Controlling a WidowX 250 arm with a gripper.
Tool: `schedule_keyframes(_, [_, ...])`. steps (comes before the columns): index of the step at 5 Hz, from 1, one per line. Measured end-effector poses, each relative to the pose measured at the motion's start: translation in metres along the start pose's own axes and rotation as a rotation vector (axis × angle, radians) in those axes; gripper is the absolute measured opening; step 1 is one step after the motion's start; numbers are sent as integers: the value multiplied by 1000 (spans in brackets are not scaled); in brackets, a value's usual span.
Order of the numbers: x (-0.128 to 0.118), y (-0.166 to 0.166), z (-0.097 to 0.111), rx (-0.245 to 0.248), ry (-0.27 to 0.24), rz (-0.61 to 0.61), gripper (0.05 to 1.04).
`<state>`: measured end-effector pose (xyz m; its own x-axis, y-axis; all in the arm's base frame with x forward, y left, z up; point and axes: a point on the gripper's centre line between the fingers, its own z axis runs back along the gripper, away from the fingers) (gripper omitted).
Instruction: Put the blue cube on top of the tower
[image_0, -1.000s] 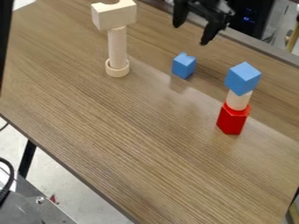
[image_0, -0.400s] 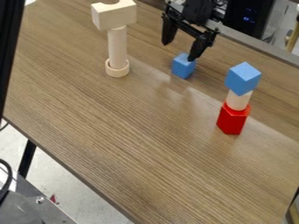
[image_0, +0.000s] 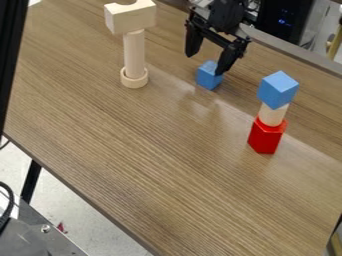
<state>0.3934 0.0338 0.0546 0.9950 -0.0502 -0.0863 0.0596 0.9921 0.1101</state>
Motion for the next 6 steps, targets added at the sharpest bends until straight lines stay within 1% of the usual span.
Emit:
schedule_keyframes(1, [1,0,0,0,-5,1,999])
schedule_keyframes(2, [-2,-1,-4,-4,4,0,999])
schedule_keyframes(3, [-2,-2,-8,-12,1,1,950])
schedule_keyframes(4, [-1,-5,-18,-17,11,7,655])
schedule_keyframes(5, [4,-6,-19,-25,-15,21,572])
schedule_keyframes(6, [3,-10,-18,-53,-25,42,571])
